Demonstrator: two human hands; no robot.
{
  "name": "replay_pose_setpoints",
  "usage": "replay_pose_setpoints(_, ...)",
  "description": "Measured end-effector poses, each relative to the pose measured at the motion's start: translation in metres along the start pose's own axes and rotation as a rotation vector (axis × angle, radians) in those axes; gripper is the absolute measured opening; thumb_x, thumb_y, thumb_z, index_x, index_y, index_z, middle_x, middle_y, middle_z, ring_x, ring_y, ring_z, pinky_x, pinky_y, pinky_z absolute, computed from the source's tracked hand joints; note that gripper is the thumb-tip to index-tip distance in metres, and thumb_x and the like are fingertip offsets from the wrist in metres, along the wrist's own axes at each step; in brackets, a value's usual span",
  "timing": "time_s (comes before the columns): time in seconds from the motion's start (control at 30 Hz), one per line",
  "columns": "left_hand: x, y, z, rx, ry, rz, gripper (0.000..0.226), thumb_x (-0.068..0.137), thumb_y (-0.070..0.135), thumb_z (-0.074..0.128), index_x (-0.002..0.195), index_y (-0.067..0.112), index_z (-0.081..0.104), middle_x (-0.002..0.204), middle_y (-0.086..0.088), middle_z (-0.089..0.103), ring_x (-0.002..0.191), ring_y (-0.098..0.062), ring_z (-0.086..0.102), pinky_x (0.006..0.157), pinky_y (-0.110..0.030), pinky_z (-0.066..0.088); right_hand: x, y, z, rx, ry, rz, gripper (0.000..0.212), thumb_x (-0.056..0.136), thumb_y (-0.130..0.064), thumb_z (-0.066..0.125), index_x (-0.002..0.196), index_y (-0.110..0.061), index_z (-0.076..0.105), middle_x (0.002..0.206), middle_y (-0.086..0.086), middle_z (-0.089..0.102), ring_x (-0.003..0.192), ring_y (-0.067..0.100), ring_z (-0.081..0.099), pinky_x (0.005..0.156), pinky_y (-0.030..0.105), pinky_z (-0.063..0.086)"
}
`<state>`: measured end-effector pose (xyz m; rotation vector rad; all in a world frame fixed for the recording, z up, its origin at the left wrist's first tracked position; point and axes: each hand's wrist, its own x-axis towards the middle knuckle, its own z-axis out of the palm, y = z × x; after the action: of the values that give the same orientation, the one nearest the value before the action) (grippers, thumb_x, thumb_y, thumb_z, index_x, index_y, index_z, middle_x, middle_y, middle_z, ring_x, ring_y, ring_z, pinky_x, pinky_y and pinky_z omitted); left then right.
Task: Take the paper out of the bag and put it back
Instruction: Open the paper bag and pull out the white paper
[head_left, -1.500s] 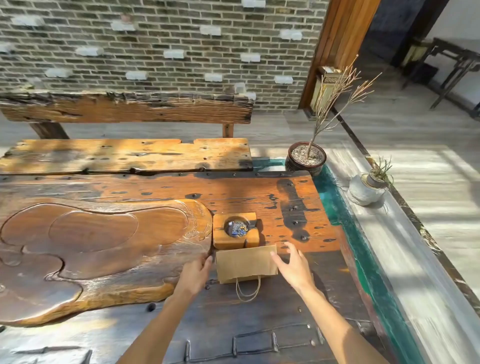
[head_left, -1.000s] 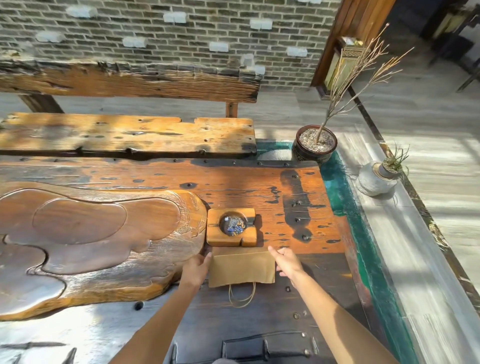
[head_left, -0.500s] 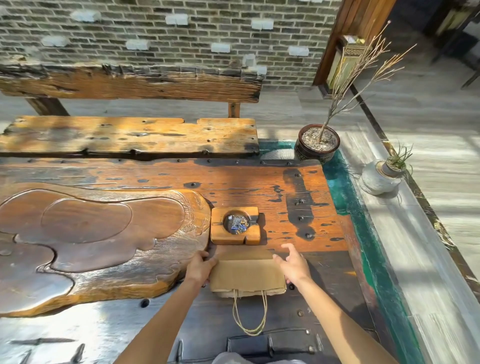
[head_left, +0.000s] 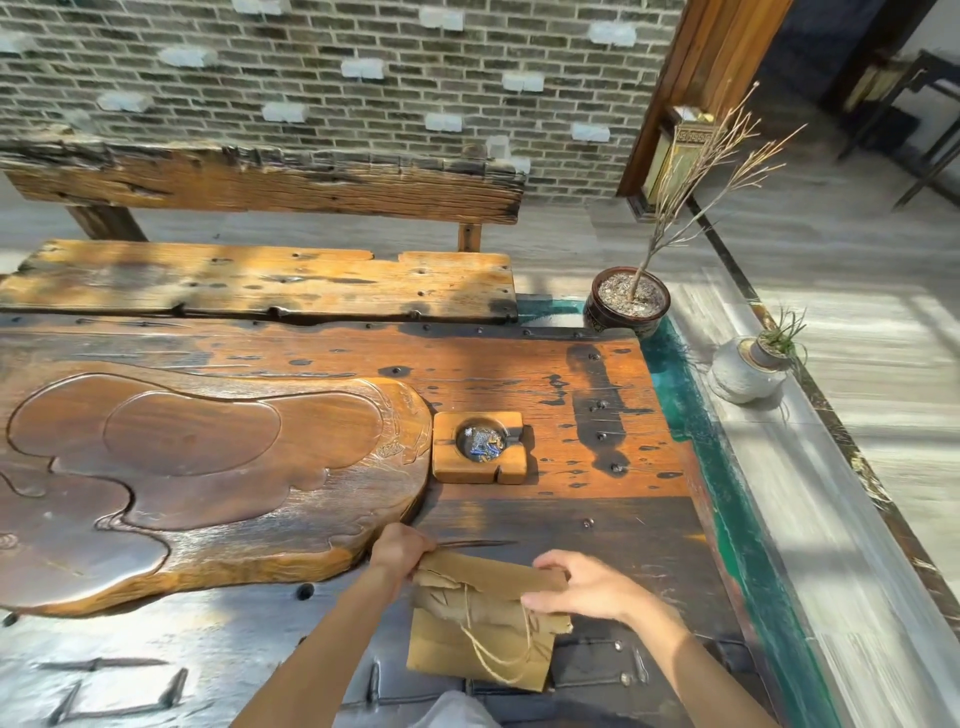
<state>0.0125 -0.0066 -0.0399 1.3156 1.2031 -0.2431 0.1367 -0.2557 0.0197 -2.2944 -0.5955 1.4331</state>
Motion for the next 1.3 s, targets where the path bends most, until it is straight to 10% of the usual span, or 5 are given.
replay_pose_setpoints(0.33, -0.029, -0.02, -0.011, -0.01, 0.077, -0.01, 0.047, 0.105, 0.037, 0.039, 0.102, 0.004, 0.072, 0.079, -0.011, 0.063, 0.072, -0.026, 0.058, 0.064, -0.033, 0.043, -0.026, -0.01, 0.033, -0.243, 0.123, -0.067, 0.062, 0.086, -0.079, 0.029, 0.106, -0.033, 0.066, 0.104, -0.003, 0.074, 0.098, 0.017, 0.067, 0.088, 0.038, 0.051)
replay_pose_setpoints(0.63, -0.054, -0.036, -0.022, 0.007, -0.138, 0.093, 0.051, 0.087, -0.007, 0.034, 0.121, 0.016, 0.063, 0.118, -0.007, 0.066, 0.094, -0.023, 0.061, 0.073, -0.03, 0.044, -0.02, -0.008, 0.046, -0.195, 0.211, -0.078, 0.047, 0.106, -0.043, 0.033, 0.137, -0.021, 0.061, 0.14, 0.0, 0.062, 0.134, 0.022, 0.053, 0.111, 0.032, 0.038)
replay_pose_setpoints(0.83, -0.065, -0.047, -0.026, 0.129, -0.32, 0.248, 0.071, 0.08, -0.015, 0.047, 0.139, 0.023, 0.044, 0.128, 0.003, 0.053, 0.11, -0.01, 0.053, 0.072, -0.018, 0.048, -0.018, -0.016, 0.049, -0.233, 0.389, -0.056, 0.047, 0.106, -0.043, 0.027, 0.12, -0.019, 0.065, 0.113, 0.011, 0.073, 0.108, 0.033, 0.067, 0.091, 0.043, 0.052)
replay_pose_setpoints(1.03, -0.068, -0.045, -0.019, 0.263, -0.305, 0.293, 0.064, 0.071, 0.009, 0.063, 0.132, 0.023, 0.052, 0.125, -0.006, 0.058, 0.115, -0.022, 0.058, 0.098, -0.042, 0.053, -0.024, -0.022, 0.054, -0.356, 0.558, -0.036, 0.045, 0.105, -0.044, 0.023, 0.116, -0.022, 0.061, 0.105, 0.01, 0.074, 0.105, 0.036, 0.068, 0.083, 0.045, 0.054)
replay_pose_setpoints(1.3, -0.068, -0.051, 0.003, 0.668, -0.03, 0.404, 0.032, 0.087, 0.058, 0.056, 0.075, 0.029, 0.053, 0.081, 0.002, 0.065, 0.077, -0.017, 0.062, 0.065, -0.033, 0.049, -0.032, -0.026, 0.071, -0.341, 0.708, -0.018, 0.045, 0.105, -0.044, 0.024, 0.117, -0.023, 0.061, 0.105, 0.006, 0.075, 0.103, 0.033, 0.07, 0.082, 0.044, 0.054)
